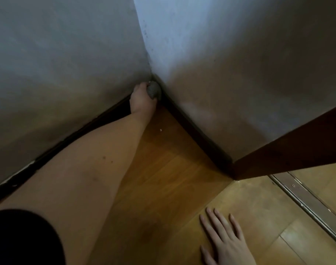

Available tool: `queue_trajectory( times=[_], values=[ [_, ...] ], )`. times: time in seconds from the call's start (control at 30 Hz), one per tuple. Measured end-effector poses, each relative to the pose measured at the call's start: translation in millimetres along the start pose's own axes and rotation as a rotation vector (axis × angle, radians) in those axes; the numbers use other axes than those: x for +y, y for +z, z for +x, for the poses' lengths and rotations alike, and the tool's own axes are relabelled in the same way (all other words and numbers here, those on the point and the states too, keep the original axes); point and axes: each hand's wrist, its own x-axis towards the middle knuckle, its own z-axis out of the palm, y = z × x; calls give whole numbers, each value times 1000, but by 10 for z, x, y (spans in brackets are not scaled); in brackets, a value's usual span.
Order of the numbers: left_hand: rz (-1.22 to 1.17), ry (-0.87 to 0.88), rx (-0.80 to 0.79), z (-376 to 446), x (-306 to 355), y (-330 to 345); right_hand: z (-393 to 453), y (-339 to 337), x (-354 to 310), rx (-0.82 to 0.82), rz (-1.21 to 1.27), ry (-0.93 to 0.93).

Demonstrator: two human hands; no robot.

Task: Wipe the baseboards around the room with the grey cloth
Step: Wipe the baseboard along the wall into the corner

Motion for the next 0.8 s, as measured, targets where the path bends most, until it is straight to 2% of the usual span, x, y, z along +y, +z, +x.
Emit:
queue_trajectory(
  times=[0.13, 0.4, 0.57, 0.8],
  values=[
    [-42, -43, 19, 86, -8, 47, 43, 49, 60, 1, -33, -9],
    [-136, -32, -94, 95, 5, -29, 76, -44, 30, 47, -47, -11],
    [-162, 36, -128, -341, 33, 86, 72, -129, -17, 28, 0, -4],
    [-272, 86, -48, -990, 193, 280, 65, -135, -23, 2, 21, 7]
  ],
)
